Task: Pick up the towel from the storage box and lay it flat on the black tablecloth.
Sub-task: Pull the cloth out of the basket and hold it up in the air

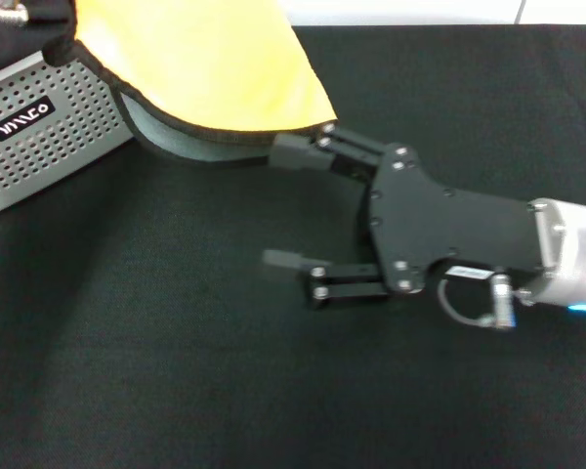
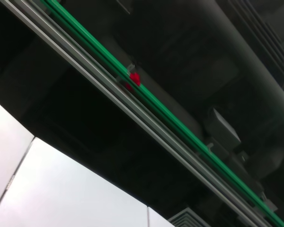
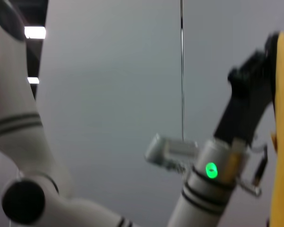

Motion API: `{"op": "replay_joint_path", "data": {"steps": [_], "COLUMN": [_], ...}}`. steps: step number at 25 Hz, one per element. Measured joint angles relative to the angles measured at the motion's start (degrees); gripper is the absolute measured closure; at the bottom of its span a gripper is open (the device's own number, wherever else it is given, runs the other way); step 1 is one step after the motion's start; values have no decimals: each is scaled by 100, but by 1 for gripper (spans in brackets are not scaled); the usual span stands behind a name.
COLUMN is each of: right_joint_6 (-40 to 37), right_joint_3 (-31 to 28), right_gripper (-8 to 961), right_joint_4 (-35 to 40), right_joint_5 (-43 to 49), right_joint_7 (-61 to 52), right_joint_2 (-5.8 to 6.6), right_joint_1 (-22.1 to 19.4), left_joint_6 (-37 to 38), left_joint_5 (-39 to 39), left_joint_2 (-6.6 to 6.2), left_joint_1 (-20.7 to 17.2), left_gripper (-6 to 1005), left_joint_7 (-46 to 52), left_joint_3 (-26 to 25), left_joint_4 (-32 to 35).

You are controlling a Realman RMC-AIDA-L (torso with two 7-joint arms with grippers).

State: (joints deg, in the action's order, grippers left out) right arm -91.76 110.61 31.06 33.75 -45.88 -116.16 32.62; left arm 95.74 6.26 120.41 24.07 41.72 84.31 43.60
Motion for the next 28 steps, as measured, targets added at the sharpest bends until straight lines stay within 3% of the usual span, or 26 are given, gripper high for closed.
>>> {"op": "replay_joint_path", "data": {"steps": [9,12,22,28], "right_joint_6": [1725,1969,1803,1047], "right_joint_3": [659,739,645,166], "right_gripper": [93,93,94,93], "right_joint_4": [502,509,461,430], "right_joint_5": [-140,-303,-902,-1431], "right_joint_7": [31,87,561,1045], "right_joint_2": [-4,-3,-4,-4], "right_joint_1": [187,278,173,-366], "left_joint_6": [-11,3,39,41], "left_joint_5": [-345,-370,-528,-530], "left_joint_2": [0,-1,-9,-8], "left_joint_1": [151,193,89,-62], "left_gripper": [994,994,994,994], "left_joint_7": [-4,-5,-4,-4], "left_joint_3": [250,297,456,460], "left_joint_4": [24,48,59,5]}}
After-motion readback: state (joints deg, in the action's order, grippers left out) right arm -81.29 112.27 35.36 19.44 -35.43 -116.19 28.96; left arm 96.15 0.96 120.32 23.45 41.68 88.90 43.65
